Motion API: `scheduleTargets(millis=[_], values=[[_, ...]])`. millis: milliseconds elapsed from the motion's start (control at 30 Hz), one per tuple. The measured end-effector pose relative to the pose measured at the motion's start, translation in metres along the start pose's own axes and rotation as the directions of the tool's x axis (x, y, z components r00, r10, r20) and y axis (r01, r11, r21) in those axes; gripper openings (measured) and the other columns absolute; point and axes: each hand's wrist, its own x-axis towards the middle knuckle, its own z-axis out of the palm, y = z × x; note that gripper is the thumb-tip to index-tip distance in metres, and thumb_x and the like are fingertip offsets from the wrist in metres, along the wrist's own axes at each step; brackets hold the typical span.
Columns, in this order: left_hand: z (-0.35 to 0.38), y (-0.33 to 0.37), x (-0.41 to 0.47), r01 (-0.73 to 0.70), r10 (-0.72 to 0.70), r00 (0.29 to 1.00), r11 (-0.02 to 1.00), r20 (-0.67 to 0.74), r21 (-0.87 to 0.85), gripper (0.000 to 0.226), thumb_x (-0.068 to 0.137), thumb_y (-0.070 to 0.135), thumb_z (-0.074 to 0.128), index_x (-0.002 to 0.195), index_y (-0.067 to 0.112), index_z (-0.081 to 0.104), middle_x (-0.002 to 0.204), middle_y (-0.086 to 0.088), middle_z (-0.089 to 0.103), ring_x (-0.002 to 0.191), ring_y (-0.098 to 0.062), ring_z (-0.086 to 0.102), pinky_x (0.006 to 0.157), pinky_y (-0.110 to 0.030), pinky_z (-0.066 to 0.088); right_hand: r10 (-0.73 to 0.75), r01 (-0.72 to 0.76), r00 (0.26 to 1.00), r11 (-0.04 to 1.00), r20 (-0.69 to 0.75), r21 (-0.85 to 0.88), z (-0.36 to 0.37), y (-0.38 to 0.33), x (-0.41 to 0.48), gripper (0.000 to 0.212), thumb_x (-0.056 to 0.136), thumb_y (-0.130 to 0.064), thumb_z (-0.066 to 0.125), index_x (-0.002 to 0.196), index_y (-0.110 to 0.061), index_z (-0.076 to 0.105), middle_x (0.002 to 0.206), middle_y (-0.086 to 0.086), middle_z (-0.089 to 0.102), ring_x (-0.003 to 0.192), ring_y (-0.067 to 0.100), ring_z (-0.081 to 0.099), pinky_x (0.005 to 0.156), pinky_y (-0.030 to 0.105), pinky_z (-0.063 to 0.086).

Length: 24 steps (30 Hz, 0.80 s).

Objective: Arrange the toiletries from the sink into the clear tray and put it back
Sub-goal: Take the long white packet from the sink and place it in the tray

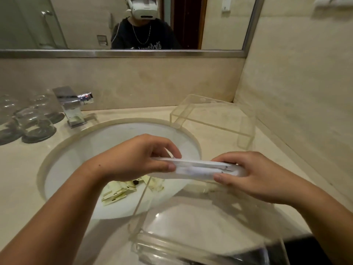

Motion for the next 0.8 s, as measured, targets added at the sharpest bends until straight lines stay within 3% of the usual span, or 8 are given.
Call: scheduleTargets(millis=[167, 333, 467, 567, 667, 733, 800], values=[[0.024, 0.005, 0.005, 0.039, -0.036, 0.995, 0.999, 0.095, -0.030, 0.024, 0.086, 0.037, 0.079, 0.109, 0.036, 0.071, 0.096, 0.015, 0.079, 0.085, -0.006, 0.075, 0.081, -0.034, 0.062, 0.009, -0.008, 1.000, 0.998, 0.020, -0.065, 0.007, 0.012, -0.027, 0.015, 0.091, -0.048, 0.065, 0.103, -0.039, 0.068, 0.096, -0.023, 0.071, 0.089, -0.001, 0.066, 0.075, 0.026, 0.053], [0.045, 0.010, 0.009, 0.024, -0.041, 0.990, 0.992, 0.136, 0.123, 0.017, 0.088, 0.042, 0.077, 0.103, 0.038, 0.070, 0.089, 0.016, 0.077, 0.080, -0.002, 0.072, 0.078, -0.031, 0.059, 0.006, -0.005, 1.000, 0.982, 0.004, -0.190, 0.016, 0.021, -0.037, 0.024, 0.085, -0.055, 0.064, 0.105, -0.045, 0.056, 0.097, -0.025, 0.063, 0.095, -0.002, 0.059, 0.080, 0.023, 0.046], [0.048, 0.008, 0.011, 0.008, -0.028, 0.998, 0.939, 0.055, 0.344, 0.021, 0.088, 0.053, 0.072, 0.104, 0.042, 0.067, 0.090, 0.018, 0.071, 0.080, -0.003, 0.064, 0.073, -0.030, 0.056, -0.003, -0.004, 0.999, 0.978, -0.036, -0.210, 0.020, 0.024, -0.036, 0.031, 0.086, -0.060, 0.056, 0.114, -0.047, 0.054, 0.103, -0.026, 0.059, 0.102, -0.002, 0.054, 0.091, 0.032, 0.044], [0.050, 0.003, 0.011, -0.093, 0.129, 0.991, 0.874, -0.045, 0.477, 0.023, 0.088, 0.054, 0.070, 0.106, 0.042, 0.065, 0.096, 0.018, 0.065, 0.086, -0.004, 0.058, 0.072, -0.030, 0.052, 0.013, -0.034, 0.994, 0.981, -0.111, -0.190, 0.021, 0.023, -0.035, 0.028, 0.087, -0.046, 0.056, 0.115, -0.047, 0.055, 0.105, -0.026, 0.058, 0.105, 0.000, 0.053, 0.093, 0.034, 0.043], [0.046, -0.001, 0.009, -0.151, 0.219, 0.969, 0.895, -0.117, 0.419, 0.023, 0.088, 0.049, 0.066, 0.109, 0.039, 0.068, 0.101, 0.019, 0.065, 0.092, -0.005, 0.059, 0.076, -0.031, 0.054, 0.029, -0.056, 0.979, 0.989, -0.201, -0.133, 0.022, 0.024, -0.034, 0.024, 0.089, -0.035, 0.062, 0.110, -0.044, 0.057, 0.102, -0.027, 0.062, 0.102, -0.003, 0.057, 0.087, 0.020, 0.044], [0.043, -0.002, 0.006, -0.142, 0.207, 0.964, 0.932, -0.168, 0.334, 0.026, 0.088, 0.049, 0.062, 0.111, 0.038, 0.070, 0.101, 0.018, 0.068, 0.093, -0.003, 0.063, 0.078, -0.031, 0.056, 0.055, -0.069, 0.970, 0.996, -0.239, -0.052, 0.019, 0.022, -0.034, 0.016, 0.089, -0.037, 0.066, 0.102, -0.042, 0.059, 0.094, -0.026, 0.066, 0.097, -0.006, 0.060, 0.077, 0.010, 0.044], [0.039, -0.003, 0.003, -0.103, 0.152, 0.969, 0.965, -0.194, 0.240, 0.033, 0.087, 0.055, 0.060, 0.115, 0.040, 0.069, 0.103, 0.021, 0.071, 0.095, 0.002, 0.066, 0.081, -0.027, 0.058, 0.070, -0.074, 0.972, 0.997, -0.226, -0.007, 0.014, 0.020, -0.034, 0.007, 0.089, -0.043, 0.065, 0.095, -0.040, 0.064, 0.092, -0.025, 0.069, 0.092, -0.006, 0.063, 0.072, 0.011, 0.046]])
